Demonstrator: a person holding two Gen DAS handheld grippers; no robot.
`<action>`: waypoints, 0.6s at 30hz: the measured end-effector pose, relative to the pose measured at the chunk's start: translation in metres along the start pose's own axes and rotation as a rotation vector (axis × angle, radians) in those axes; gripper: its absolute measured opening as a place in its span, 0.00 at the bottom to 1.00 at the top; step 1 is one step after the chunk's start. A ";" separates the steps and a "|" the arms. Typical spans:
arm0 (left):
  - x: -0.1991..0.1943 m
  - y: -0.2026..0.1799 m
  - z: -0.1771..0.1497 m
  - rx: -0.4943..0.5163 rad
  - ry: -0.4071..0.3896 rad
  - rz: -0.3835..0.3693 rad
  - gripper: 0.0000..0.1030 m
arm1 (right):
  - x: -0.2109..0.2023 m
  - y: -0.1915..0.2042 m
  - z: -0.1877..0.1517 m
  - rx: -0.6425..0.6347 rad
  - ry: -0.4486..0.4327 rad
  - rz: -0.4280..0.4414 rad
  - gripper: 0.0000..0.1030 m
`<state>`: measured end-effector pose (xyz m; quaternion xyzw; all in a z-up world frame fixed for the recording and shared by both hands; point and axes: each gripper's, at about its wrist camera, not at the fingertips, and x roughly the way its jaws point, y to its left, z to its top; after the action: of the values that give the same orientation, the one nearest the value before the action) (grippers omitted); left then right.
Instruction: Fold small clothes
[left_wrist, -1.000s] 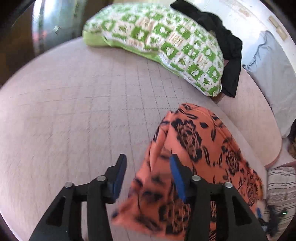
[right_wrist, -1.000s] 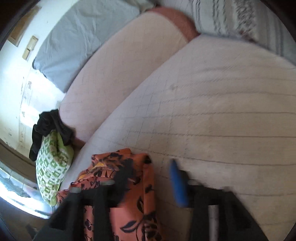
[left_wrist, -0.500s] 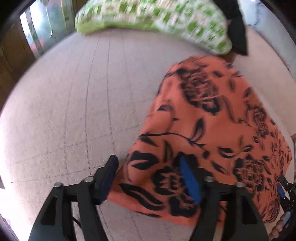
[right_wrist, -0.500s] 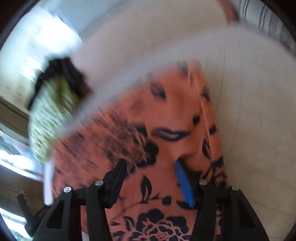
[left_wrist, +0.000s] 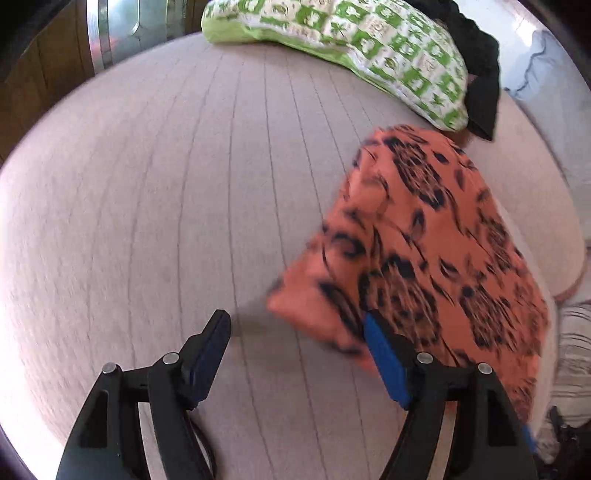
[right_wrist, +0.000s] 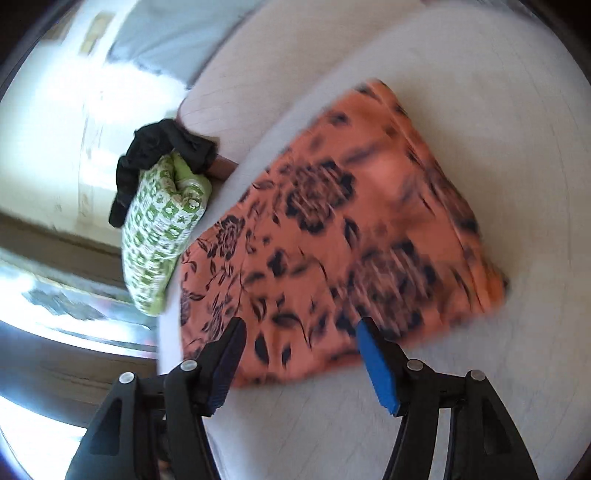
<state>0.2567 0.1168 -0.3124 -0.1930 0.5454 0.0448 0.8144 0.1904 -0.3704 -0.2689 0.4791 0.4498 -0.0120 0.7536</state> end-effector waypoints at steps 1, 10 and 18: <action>-0.003 0.000 -0.005 -0.006 0.005 -0.024 0.73 | -0.004 -0.005 -0.008 0.025 0.005 0.007 0.66; -0.006 0.004 -0.017 -0.051 0.052 -0.158 0.81 | 0.013 -0.057 -0.016 0.221 0.030 -0.014 0.73; 0.019 -0.019 0.013 -0.049 0.020 -0.166 0.86 | 0.033 -0.062 0.016 0.219 -0.121 0.100 0.78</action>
<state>0.2811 0.1012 -0.3200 -0.2579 0.5341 -0.0114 0.8050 0.1932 -0.4023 -0.3332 0.5789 0.3750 -0.0522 0.7221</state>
